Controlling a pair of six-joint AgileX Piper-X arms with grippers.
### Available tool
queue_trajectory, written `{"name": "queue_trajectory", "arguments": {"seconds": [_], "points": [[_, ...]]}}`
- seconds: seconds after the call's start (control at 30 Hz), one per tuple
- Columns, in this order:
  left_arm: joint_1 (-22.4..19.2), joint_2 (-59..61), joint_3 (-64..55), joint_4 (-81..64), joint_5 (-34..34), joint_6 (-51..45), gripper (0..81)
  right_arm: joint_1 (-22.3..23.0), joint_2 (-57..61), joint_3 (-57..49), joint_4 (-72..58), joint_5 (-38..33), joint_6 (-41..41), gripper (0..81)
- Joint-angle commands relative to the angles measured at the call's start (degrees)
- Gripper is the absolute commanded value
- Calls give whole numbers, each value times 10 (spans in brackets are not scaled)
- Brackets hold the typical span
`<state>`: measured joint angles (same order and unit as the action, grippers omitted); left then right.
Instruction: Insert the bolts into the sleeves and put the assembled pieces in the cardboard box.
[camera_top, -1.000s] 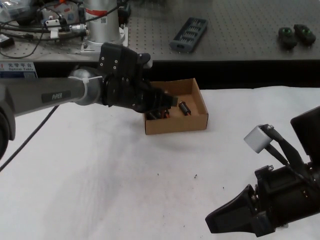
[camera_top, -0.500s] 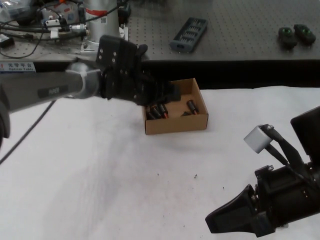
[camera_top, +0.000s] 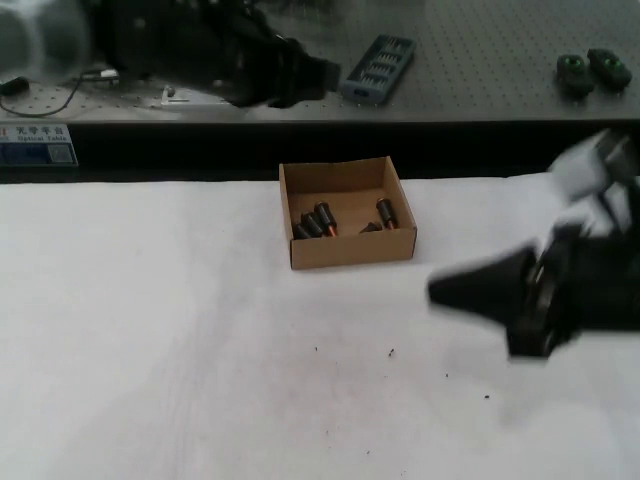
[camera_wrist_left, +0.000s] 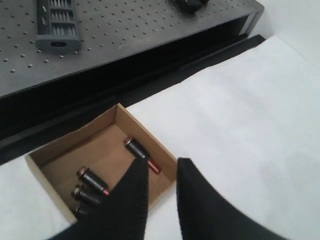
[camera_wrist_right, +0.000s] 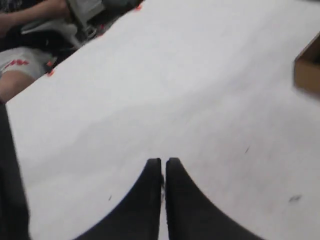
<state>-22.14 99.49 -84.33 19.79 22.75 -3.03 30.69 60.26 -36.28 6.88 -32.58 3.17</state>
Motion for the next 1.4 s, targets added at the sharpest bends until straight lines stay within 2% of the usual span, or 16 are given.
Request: {"name": "queue_trajectory", "arguments": {"seconds": [0.0,0.17,0.37,0.47,0.67,0.77,0.83,0.93,1.03,1.17,1.23,1.37], "points": [[1,-39,37,-17,-7,1,131,-12,-25,-6,-48,17,-2,43],[1,-163,181,-82,-39,-26,70,-33,-74,-6,-49,25,-2,43],[1,-333,365,-175,-65,-94,4,-34,-105,31,-31,25,-2,43],[1,-417,432,-191,-80,-110,6,-34,-106,67,-63,24,48,43],[-1,-535,543,-191,-53,-133,6,-32,-107,163,-282,23,186,43],[-20,-570,578,-191,-53,-155,6,-32,-108,212,-401,25,267,43],[-40,-584,595,-191,-56,-154,6,-32,-108,237,-456,25,294,43],[-72,-587,611,-191,-62,-118,6,-32,-108,261,-475,22,289,43],[-93,-586,629,-191,-108,-72,6,-32,-108,280,-474,22,272,43],[-96,-586,661,-191,-148,-55,6,-32,-108,293,-473,22,198,43],[-96,-586,680,-191,-173,-55,6,-32,-108,293,-475,22,195,43],[-96,-586,698,-193,-176,-55,6,-32,-108,293,-480,22,191,43]]}}
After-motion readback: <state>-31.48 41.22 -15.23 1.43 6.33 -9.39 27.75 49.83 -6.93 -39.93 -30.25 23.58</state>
